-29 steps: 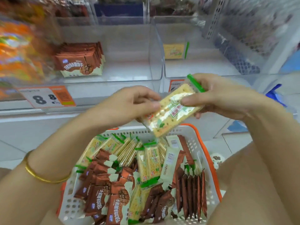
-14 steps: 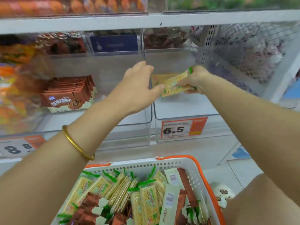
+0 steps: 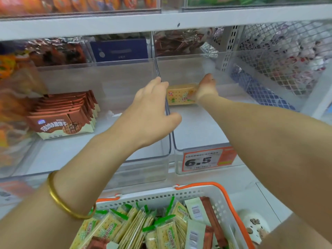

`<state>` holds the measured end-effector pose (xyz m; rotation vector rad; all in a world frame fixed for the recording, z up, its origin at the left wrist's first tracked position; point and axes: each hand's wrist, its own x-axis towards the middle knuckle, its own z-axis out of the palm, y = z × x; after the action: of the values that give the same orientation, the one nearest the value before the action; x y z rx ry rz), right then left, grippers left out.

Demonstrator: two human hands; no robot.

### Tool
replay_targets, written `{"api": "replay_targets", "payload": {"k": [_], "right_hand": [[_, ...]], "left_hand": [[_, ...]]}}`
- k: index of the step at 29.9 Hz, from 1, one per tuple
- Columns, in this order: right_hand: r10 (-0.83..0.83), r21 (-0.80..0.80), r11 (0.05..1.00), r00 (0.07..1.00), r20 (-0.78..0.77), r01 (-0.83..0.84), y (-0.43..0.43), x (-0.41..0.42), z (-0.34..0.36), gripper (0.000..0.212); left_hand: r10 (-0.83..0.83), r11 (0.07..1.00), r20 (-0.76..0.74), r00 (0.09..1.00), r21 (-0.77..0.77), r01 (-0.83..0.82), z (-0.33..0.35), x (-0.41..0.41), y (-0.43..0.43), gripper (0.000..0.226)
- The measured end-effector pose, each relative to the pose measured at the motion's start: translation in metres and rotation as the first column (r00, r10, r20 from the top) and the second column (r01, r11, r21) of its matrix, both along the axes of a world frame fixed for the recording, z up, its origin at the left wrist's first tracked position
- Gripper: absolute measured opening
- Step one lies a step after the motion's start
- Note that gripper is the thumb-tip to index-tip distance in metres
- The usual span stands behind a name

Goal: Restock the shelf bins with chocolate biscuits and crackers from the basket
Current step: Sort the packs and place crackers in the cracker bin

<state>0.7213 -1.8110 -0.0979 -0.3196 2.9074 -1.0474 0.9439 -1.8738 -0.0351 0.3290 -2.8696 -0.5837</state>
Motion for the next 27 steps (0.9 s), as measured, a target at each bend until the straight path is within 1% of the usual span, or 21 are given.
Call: {"api": "replay_targets", "payload": {"k": [1, 4, 8, 10, 15, 19, 21, 22, 23, 24, 26, 27], "right_hand": [[-0.024, -0.033, 0.999, 1.0, 0.008, 0.024, -0.002, 0.0, 0.002, 0.088], [-0.06, -0.122, 0.991, 0.998, 0.026, 0.063, -0.008, 0.003, 0.003, 0.081], [-0.05, -0.163, 0.985, 0.998, 0.024, 0.053, -0.013, 0.007, 0.0, 0.077], [-0.053, -0.174, 0.983, 0.997, 0.048, 0.06, -0.013, 0.006, 0.0, 0.079], [-0.072, -0.145, 0.986, 0.993, 0.096, 0.086, -0.007, 0.003, 0.003, 0.089], [-0.084, -0.057, 0.994, 0.991, 0.102, 0.09, -0.003, 0.006, 0.007, 0.101], [-0.083, -0.011, 0.996, 0.992, 0.098, 0.085, 0.0, 0.012, 0.013, 0.099], [-0.063, 0.003, 0.998, 0.994, 0.089, 0.063, 0.004, 0.019, 0.021, 0.094], [-0.022, 0.001, 1.0, 0.998, 0.066, 0.022, 0.01, 0.028, 0.032, 0.084], [0.04, -0.026, 0.999, 0.999, 0.017, -0.039, 0.02, 0.042, 0.043, 0.069], [0.154, -0.157, 0.973, 0.982, -0.109, -0.17, 0.053, 0.088, 0.065, 0.037], [0.208, -0.237, 0.941, 0.964, -0.164, -0.243, 0.074, 0.121, 0.073, 0.028]], "left_hand": [[0.001, 1.0, -0.002, 1.0, 0.004, -0.001, -0.001, 0.0, 0.0, 0.077], [-0.003, 1.0, -0.016, 1.0, 0.01, 0.003, -0.002, 0.0, 0.0, 0.077], [-0.005, 1.0, -0.029, 1.0, 0.01, 0.006, -0.002, 0.0, -0.001, 0.077], [-0.006, 1.0, -0.033, 0.999, 0.01, 0.006, -0.002, 0.0, -0.001, 0.077], [-0.001, 1.0, -0.049, 0.999, 0.013, 0.002, -0.003, 0.0, -0.001, 0.077], [-0.001, 1.0, -0.056, 0.998, 0.009, 0.002, -0.004, 0.0, -0.001, 0.077], [0.011, 1.0, -0.056, 0.998, 0.015, -0.01, -0.002, 0.001, 0.001, 0.076], [0.018, 1.0, -0.073, 0.997, 0.016, -0.016, -0.001, 0.004, 0.002, 0.074], [0.019, 1.0, -0.121, 0.993, 0.02, -0.016, 0.0, 0.01, 0.004, 0.072], [0.01, 0.999, -0.21, 0.978, 0.032, -0.004, 0.0, 0.022, 0.008, 0.067], [-0.038, 0.993, -0.438, 0.898, 0.086, 0.084, -0.001, 0.057, 0.021, 0.052], [-0.066, 0.984, -0.509, 0.858, 0.109, 0.14, -0.005, 0.079, 0.03, 0.045]]}}
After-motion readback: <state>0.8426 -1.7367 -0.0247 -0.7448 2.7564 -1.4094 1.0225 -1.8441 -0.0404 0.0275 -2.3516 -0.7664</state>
